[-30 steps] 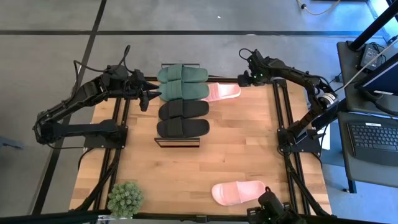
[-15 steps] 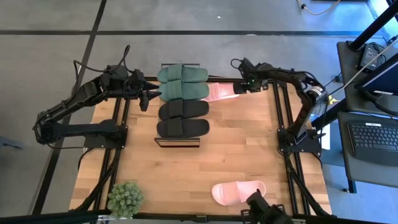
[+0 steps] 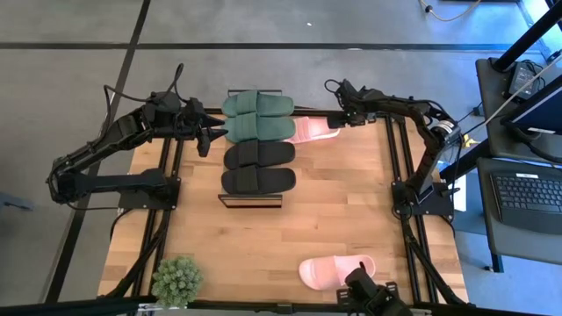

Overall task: Pick and place slides into the shelf
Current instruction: Put the right pink slipper underneath the shelf

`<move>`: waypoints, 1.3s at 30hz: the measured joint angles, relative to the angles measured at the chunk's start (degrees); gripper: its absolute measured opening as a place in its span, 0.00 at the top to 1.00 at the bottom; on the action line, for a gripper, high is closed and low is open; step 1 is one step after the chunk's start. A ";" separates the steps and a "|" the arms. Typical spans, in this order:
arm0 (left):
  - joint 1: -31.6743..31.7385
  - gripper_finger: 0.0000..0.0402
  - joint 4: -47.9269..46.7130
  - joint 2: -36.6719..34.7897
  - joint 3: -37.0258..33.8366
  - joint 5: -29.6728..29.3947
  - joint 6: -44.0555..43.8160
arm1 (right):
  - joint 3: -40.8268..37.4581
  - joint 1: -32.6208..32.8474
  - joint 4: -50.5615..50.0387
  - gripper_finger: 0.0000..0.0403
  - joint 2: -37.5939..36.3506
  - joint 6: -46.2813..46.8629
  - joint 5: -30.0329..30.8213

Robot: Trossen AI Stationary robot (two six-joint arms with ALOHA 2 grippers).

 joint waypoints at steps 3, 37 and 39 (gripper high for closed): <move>-0.01 0.59 0.00 -0.01 0.00 0.00 0.02 | 0.00 0.16 0.35 0.51 0.64 -0.01 0.12; 0.00 0.59 0.00 0.01 0.00 0.00 -0.04 | 0.02 11.96 18.66 0.51 3.79 7.38 -5.24; 0.00 0.59 0.00 0.00 0.00 0.00 -0.07 | 0.02 12.19 19.27 0.51 3.84 7.39 -5.16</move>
